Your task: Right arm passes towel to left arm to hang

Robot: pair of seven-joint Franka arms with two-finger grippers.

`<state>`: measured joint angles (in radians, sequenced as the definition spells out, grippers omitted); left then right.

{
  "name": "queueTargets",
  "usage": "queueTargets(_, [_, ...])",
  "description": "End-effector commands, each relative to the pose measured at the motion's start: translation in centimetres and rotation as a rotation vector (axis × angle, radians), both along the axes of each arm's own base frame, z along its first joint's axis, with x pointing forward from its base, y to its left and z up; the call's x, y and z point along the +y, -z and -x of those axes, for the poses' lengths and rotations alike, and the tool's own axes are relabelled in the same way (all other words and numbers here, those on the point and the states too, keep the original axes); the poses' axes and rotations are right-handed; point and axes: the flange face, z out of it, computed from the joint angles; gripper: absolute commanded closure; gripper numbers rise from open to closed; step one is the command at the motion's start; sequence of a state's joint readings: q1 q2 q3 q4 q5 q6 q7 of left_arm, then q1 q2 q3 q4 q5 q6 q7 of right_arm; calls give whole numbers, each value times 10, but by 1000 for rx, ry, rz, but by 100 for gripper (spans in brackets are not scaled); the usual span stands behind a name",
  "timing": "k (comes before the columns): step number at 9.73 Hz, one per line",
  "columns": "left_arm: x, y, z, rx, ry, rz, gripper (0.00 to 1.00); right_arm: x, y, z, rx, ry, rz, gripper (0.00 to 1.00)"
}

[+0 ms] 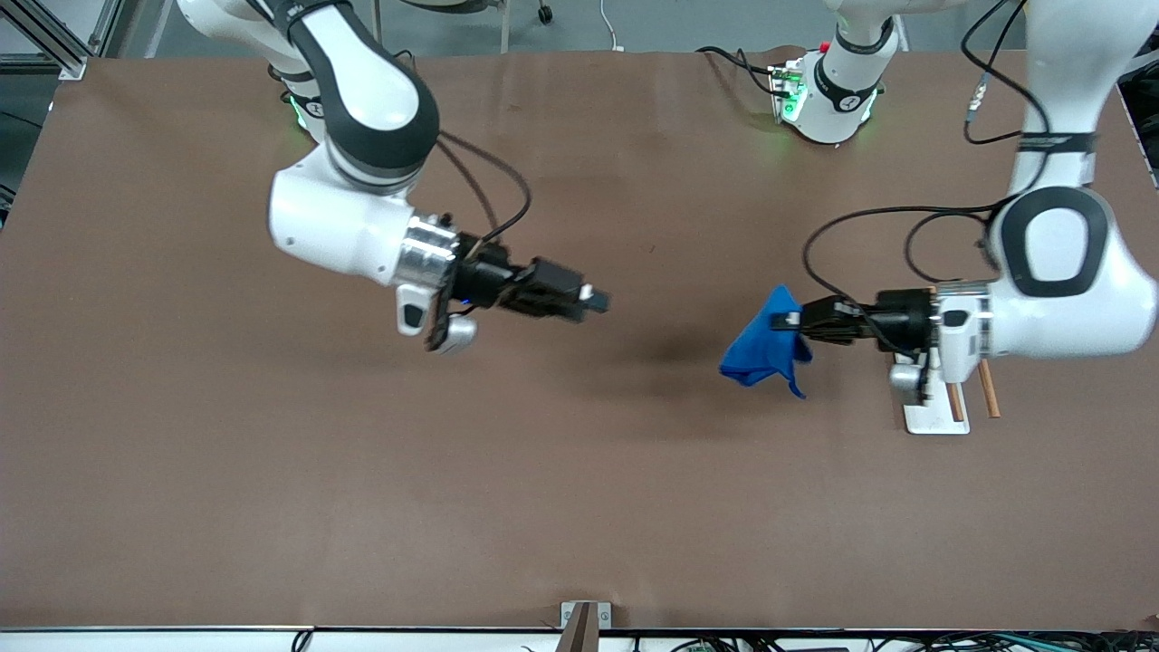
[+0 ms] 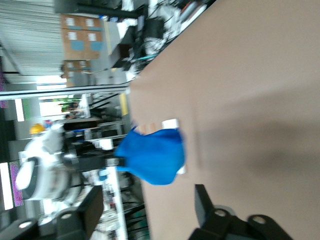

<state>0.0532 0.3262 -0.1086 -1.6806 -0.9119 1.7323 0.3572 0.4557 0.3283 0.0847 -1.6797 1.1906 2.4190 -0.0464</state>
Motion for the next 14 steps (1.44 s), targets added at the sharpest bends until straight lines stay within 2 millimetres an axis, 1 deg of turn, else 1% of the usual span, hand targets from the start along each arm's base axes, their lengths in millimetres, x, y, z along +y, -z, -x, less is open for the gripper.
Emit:
queueTargets(1, [51,5,0,15,-21,-214,100,-78,6,3,-40,10,181,0])
queueTargets(2, [63,7,1,2,4,-299,100,-115,7,-8,-71,20,277,0])
queueTargets(3, [84,10,2,-2,17,-394,100,-150,4,-19,-90,45,363,0])
queueTargets(4, [119,14,4,6,1,-472,100,-174,1,-26,-100,64,458,0])
queueTargets(5, [154,20,8,8,-2,-536,100,-200,0,-32,-112,79,590,0])
queueTargets(6, [189,25,11,-17,-7,-562,100,-220,1,-36,-107,61,728,0])
queueTargets(7, [223,31,19,-11,-57,-586,100,-243,-6,-40,-103,40,837,0])
queueTargets(8, [254,41,27,-16,-89,-605,100,-265,-12,-41,-67,32,907,0])
queueTargets(9, [276,52,34,-37,-106,-611,100,-299,-26,-38,-22,49,931,0])
queueTargets(10, [277,68,35,-35,-132,-605,100,-310,-38,-27,28,35,949,0])
queueTargets(11, [274,75,34,-38,-169,-575,100,-333,-57,-19,37,54,979,0])
queueTargets(12, [270,77,33,-32,-180,-565,100,-343,-79,-10,62,61,990,0])
queueTargets(13, [271,83,36,-22,-181,-562,100,-353,-102,0,90,79,991,0])
queueTargets(14, [273,92,39,-19,-195,-569,100,-365,-124,16,104,97,988,0])
